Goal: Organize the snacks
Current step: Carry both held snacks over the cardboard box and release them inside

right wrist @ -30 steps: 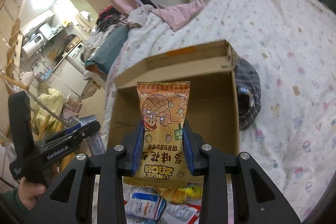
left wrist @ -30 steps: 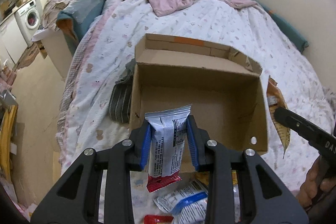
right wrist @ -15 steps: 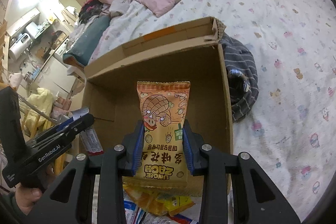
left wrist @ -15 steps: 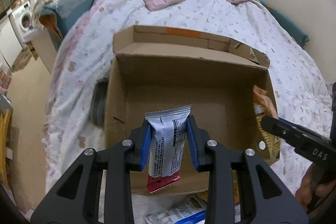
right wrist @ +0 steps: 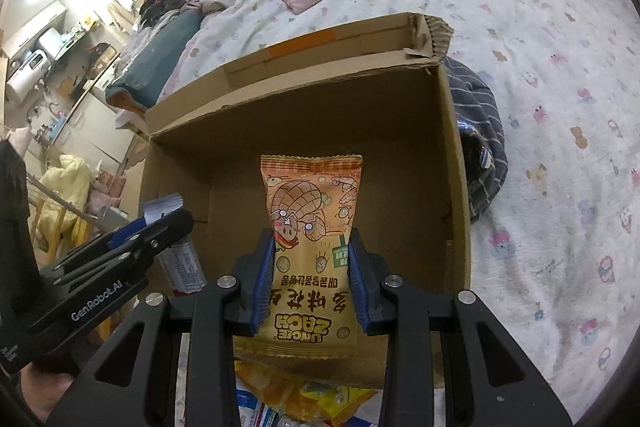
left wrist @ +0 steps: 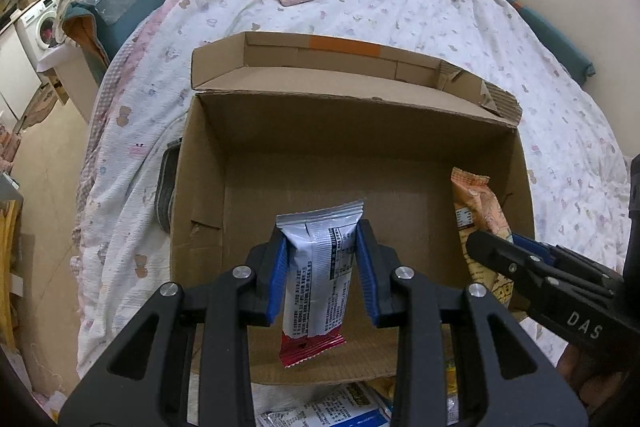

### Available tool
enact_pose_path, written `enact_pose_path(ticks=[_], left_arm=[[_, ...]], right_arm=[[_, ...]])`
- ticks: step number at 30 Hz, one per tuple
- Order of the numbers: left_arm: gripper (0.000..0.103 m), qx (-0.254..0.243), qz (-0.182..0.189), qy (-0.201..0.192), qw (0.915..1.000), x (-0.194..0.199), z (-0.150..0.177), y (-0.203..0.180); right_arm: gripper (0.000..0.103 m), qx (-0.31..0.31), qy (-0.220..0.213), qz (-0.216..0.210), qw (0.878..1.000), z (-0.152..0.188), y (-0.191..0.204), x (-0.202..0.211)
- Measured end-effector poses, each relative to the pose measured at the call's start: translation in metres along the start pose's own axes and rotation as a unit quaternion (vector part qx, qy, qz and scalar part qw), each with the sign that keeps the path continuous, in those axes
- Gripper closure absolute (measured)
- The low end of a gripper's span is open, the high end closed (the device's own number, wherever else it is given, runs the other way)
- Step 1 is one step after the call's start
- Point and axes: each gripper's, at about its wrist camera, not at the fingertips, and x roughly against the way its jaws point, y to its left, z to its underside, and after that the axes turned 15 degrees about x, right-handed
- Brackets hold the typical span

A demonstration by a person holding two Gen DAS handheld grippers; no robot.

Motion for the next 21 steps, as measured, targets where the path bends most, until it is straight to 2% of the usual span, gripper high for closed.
enact_pose_path(ticks=[8,9,13,14,15,16,18,21], left_arm=[[0.073,0.002,-0.002,0.008,1.0000,0.000,0.001,0.004],[0.070,0.001,-0.003,0.008,1.0000,0.000,0.001,0.003],[0.037,-0.002,-0.003,-0.004,1.0000,0.006,0.002,0.004],[0.033,-0.002,-0.001,-0.007,1.0000,0.008,0.002,0.004],[0.024,0.001,0.002,-0.009,1.0000,0.009,0.001,0.005],[0.020,0.003,0.002,-0.010,0.9999,0.010,0.001,0.006],[0.020,0.008,0.002,-0.009,0.9999,0.011,0.001,0.007],[0.020,0.007,-0.002,-0.012,0.9999,0.011,0.000,0.008]], right_arm=[[0.065,-0.005,-0.007,-0.003,1.000,-0.001,0.000,0.002],[0.064,-0.007,-0.008,-0.002,1.000,-0.001,-0.001,0.001],[0.064,-0.012,-0.011,-0.008,1.000,-0.003,-0.003,0.002],[0.064,-0.012,-0.011,-0.007,1.000,-0.003,-0.003,0.002],[0.058,-0.012,-0.012,-0.007,1.000,-0.003,-0.003,0.002],[0.039,-0.013,-0.014,-0.008,1.000,-0.004,-0.004,0.003],[0.015,-0.016,-0.022,-0.004,1.000,-0.004,-0.005,0.006],[0.011,-0.009,-0.043,0.005,0.999,-0.006,-0.003,0.013]])
